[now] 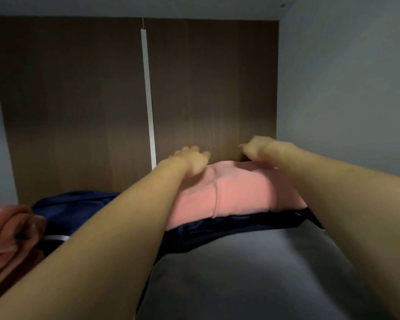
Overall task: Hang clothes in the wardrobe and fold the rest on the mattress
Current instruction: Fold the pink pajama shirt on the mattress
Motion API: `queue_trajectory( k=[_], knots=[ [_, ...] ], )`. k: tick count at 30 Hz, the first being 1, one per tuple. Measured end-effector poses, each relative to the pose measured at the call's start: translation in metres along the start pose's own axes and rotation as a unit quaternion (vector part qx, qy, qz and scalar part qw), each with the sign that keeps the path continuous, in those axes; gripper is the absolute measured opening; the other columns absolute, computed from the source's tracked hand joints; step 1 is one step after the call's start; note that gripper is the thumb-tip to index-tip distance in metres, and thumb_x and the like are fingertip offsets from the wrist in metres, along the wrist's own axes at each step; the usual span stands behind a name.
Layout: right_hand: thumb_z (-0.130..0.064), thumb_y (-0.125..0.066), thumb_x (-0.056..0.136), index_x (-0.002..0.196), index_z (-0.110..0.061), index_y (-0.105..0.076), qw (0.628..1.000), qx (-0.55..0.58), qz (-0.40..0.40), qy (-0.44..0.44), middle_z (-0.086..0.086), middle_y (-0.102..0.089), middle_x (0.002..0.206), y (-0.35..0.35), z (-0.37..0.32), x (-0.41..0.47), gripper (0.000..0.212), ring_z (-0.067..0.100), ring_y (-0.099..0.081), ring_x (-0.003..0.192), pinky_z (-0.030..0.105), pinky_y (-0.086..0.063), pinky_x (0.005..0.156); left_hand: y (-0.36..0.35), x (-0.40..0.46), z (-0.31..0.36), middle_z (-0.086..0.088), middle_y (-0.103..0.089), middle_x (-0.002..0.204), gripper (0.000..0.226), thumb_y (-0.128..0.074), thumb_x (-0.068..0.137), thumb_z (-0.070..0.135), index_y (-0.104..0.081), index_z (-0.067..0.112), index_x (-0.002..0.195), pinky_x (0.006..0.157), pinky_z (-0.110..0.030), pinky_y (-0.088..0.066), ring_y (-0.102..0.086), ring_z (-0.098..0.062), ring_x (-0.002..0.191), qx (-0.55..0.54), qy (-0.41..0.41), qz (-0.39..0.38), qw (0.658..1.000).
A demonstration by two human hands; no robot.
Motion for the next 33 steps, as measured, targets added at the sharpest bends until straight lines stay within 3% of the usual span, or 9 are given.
queue_trajectory(
  k=[2, 8, 20, 26, 33],
  knots=[
    [-0.035, -0.042, 0.099, 0.128, -0.004, -0.057, 0.999, 0.007, 0.045, 0.008, 0.019, -0.055, 0.135, 0.023, -0.002, -0.015, 0.045, 0.036, -0.054, 0.121, 0.033, -0.041, 0.091, 0.030, -0.013, 0.000, -0.013, -0.025, 0.161, 0.062, -0.027, 0.102, 0.050, -0.028, 0.016, 0.154, 0.121, -0.046, -0.020, -0.026, -0.034, 0.146, 0.021, -0.007, 0.058, 0.998],
    [-0.035, -0.047, 0.095, 0.136, -0.004, -0.045, 0.991, -0.033, 0.127, 0.039, 0.020, -0.047, 0.138, 0.080, -0.013, -0.100, 0.052, 0.039, -0.048, 0.124, 0.044, -0.043, 0.103, 0.070, -0.075, 0.019, -0.014, -0.029, 0.158, 0.060, -0.032, 0.102, 0.042, -0.025, 0.012, 0.154, 0.123, -0.048, -0.010, -0.027, -0.032, 0.145, 0.055, -0.079, 0.150, 0.984],
    [-0.033, -0.052, 0.095, 0.153, -0.008, -0.023, 0.984, -0.069, 0.162, -0.005, 0.014, -0.029, 0.157, 0.154, 0.032, -0.317, 0.070, 0.030, -0.031, 0.142, 0.036, -0.029, 0.114, 0.081, -0.217, 0.116, -0.014, -0.033, 0.156, 0.059, -0.033, 0.103, 0.044, -0.029, 0.010, 0.151, 0.122, -0.048, -0.014, -0.030, -0.033, 0.143, 0.032, -0.252, 0.135, 0.958],
    [-0.031, -0.051, 0.096, 0.154, -0.010, -0.023, 0.975, -0.073, 0.208, -0.035, 0.011, -0.027, 0.158, 0.214, 0.065, -0.444, 0.068, 0.027, -0.028, 0.144, 0.034, -0.026, 0.114, 0.127, -0.339, 0.191, -0.016, -0.042, 0.147, 0.052, -0.040, 0.102, 0.037, -0.039, 0.006, 0.144, 0.117, -0.048, -0.023, -0.039, -0.035, 0.133, 0.006, -0.357, 0.198, 0.913],
    [-0.026, -0.052, 0.094, 0.149, -0.013, -0.034, 0.933, -0.128, 0.336, -0.024, 0.004, -0.035, 0.153, 0.332, 0.106, -0.651, 0.059, 0.022, -0.036, 0.137, 0.025, -0.027, 0.105, 0.213, -0.521, 0.286, -0.017, -0.041, 0.147, 0.053, -0.047, 0.097, 0.030, -0.039, 0.003, 0.143, 0.119, -0.048, -0.020, -0.037, -0.034, 0.136, -0.082, -0.460, 0.336, 0.818]
  ],
)
Point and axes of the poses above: each hand's wrist, its own x-axis towards the middle knuckle, its own y-axis out of the back of the hand, z = x × y, the point moved 9 cm from there along x, towards the middle knuckle
